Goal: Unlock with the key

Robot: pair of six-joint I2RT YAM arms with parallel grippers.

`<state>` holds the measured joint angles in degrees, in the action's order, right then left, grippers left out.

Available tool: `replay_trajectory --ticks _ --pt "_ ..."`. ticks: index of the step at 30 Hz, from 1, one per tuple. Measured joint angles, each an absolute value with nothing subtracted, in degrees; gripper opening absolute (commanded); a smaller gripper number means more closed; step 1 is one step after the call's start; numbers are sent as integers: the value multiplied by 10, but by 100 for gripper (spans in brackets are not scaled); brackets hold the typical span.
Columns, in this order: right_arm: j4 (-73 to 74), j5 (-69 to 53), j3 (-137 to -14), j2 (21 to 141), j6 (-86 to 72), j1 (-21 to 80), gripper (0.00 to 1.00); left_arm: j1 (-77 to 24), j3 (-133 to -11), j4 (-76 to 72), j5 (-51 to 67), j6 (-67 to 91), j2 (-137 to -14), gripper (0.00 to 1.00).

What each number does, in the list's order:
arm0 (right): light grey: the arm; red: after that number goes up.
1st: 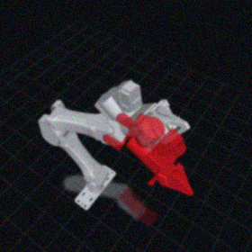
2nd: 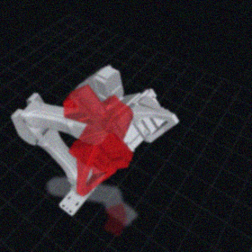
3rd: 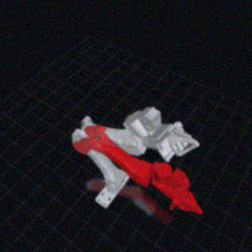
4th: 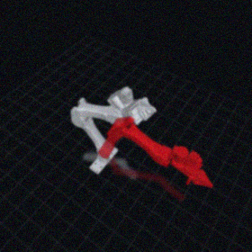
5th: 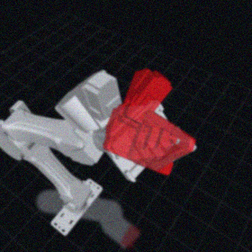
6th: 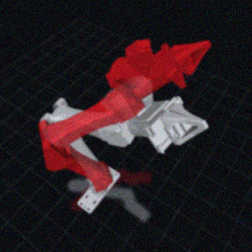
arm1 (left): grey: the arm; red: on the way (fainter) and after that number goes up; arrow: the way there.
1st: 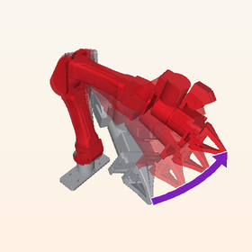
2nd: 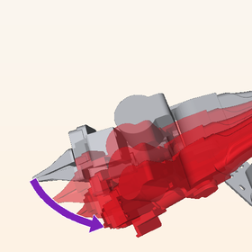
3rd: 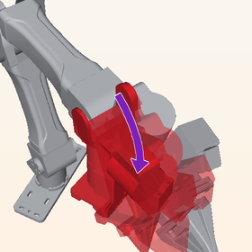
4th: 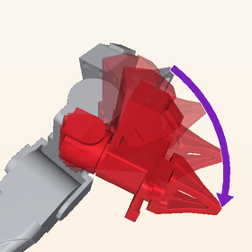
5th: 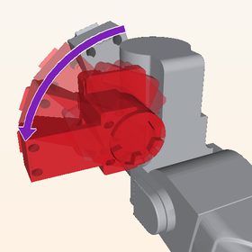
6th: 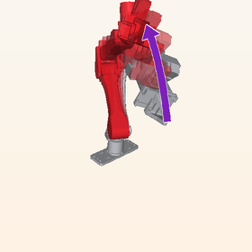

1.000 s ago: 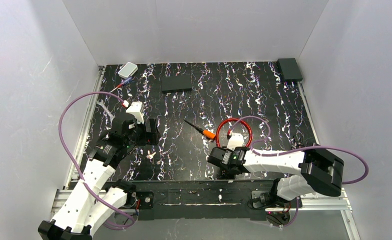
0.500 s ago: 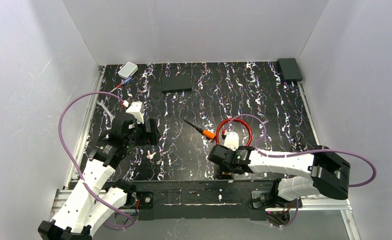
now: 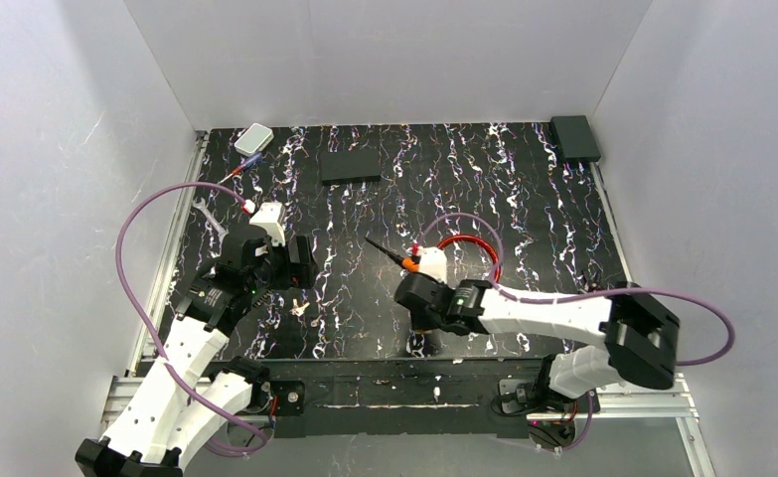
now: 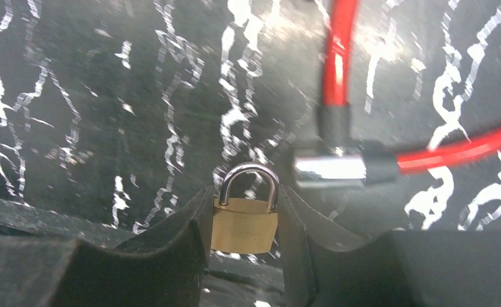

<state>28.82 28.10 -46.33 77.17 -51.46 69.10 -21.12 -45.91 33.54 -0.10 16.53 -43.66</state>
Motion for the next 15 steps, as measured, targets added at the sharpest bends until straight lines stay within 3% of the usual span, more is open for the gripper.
replay_trajectory --ticks 15 --pt "185 219 -696 1073 -354 671 3 -211 -462 349 -53 166 -402 86"
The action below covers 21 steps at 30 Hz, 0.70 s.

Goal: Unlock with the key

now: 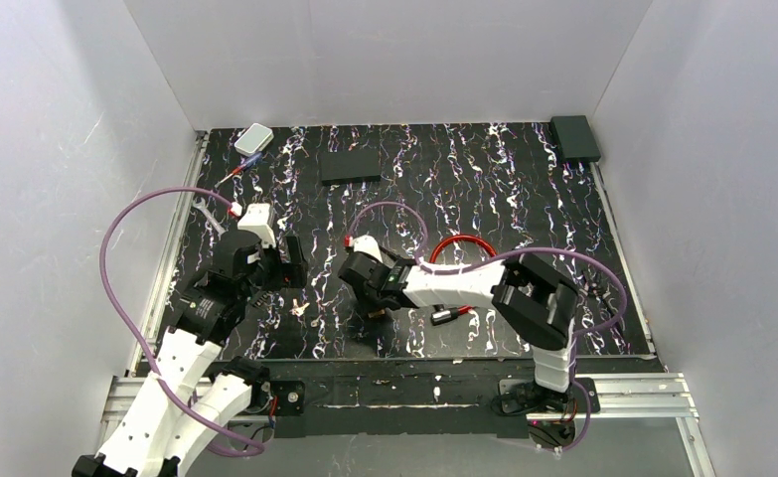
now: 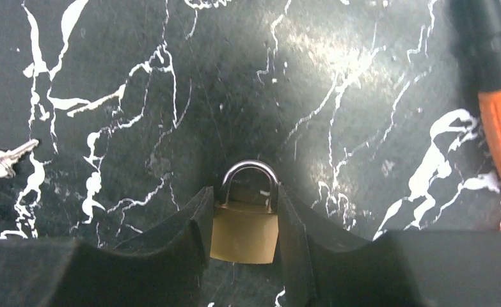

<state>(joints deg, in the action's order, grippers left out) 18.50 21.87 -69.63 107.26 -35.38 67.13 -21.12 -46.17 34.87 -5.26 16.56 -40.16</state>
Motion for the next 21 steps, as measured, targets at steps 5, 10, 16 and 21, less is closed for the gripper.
replay_trajectory --ticks 5,10,16,21 --pt "183 206 -742 1109 -321 656 11 -211 -466 349 -65 166 -398 86" --pt "189 205 -778 1136 -299 643 44 -211 -466 350 -69 167 -398 86" --pt "199 203 -800 1147 -283 635 65 -211 -466 350 -71 167 -398 86" --pt "210 192 -819 1146 -273 634 72 -211 -466 350 -73 167 -398 86"
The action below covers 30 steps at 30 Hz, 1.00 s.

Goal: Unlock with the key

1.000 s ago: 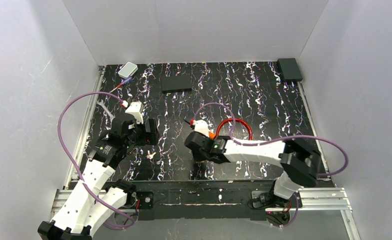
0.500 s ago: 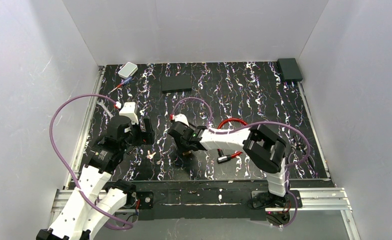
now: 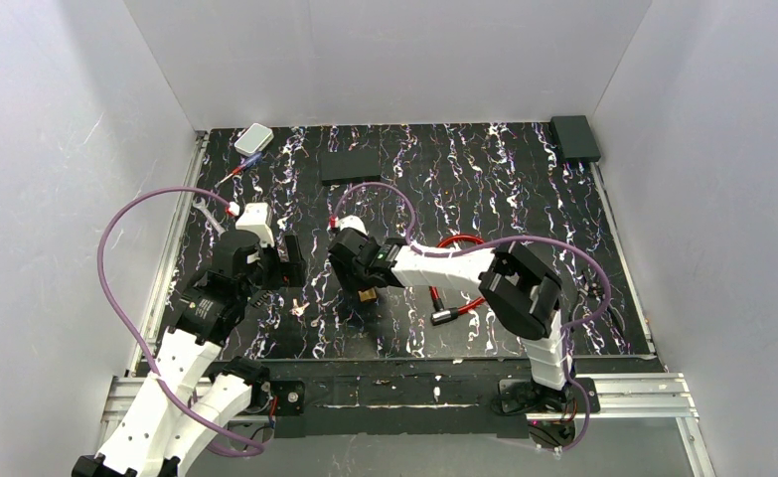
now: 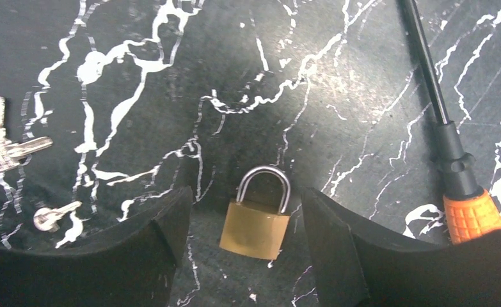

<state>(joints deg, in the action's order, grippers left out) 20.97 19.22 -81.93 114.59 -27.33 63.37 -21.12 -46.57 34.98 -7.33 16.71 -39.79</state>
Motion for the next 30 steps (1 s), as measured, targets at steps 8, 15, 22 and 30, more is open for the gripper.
replay_trajectory --ticks 8,15,22,30 --pt "213 159 -828 1120 -327 648 74 -211 -466 351 -93 168 -390 86" --pt "226 145 -849 1126 -418 702 73 -211 -469 366 -141 175 -374 86" --pt "231 142 -910 1179 -451 741 67 -211 -469 379 -176 179 -354 86" --pt "244 140 -938 1231 -459 747 62 -211 -470 382 -186 181 -350 86"
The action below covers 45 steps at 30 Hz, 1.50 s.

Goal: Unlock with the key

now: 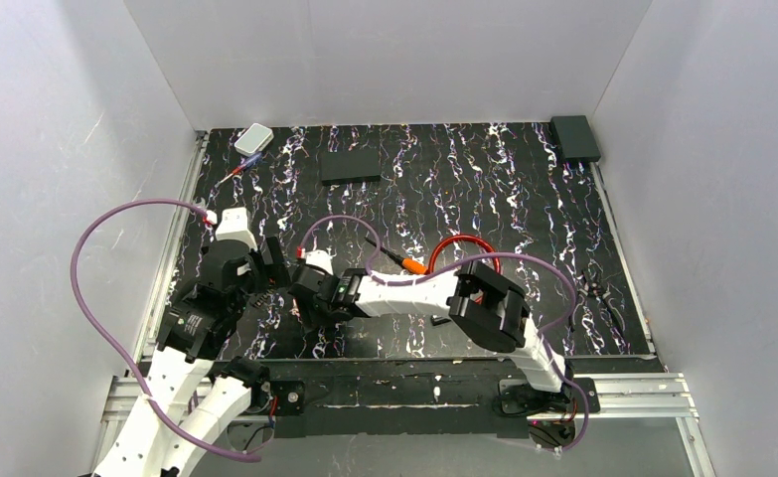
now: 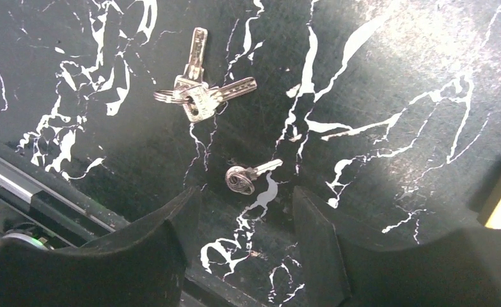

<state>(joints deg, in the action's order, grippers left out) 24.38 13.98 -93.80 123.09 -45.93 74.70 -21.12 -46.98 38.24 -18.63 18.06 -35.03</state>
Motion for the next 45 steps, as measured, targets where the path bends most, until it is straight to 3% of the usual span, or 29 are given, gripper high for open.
replay_trajectory --ticks 15,24,32,45 --pt "260 149 -978 1262 -458 754 41 -211 -475 378 -198 181 -340 86" --pt "263 158 -987 1271 -453 756 1 -211 -475 377 -201 182 -338 86" --pt "247 162 -964 1257 -428 759 1 -211 -475 378 -193 182 -340 86" --pt "190 164 -754 1107 -338 759 1 -211 -476 397 -123 217 -352 86"
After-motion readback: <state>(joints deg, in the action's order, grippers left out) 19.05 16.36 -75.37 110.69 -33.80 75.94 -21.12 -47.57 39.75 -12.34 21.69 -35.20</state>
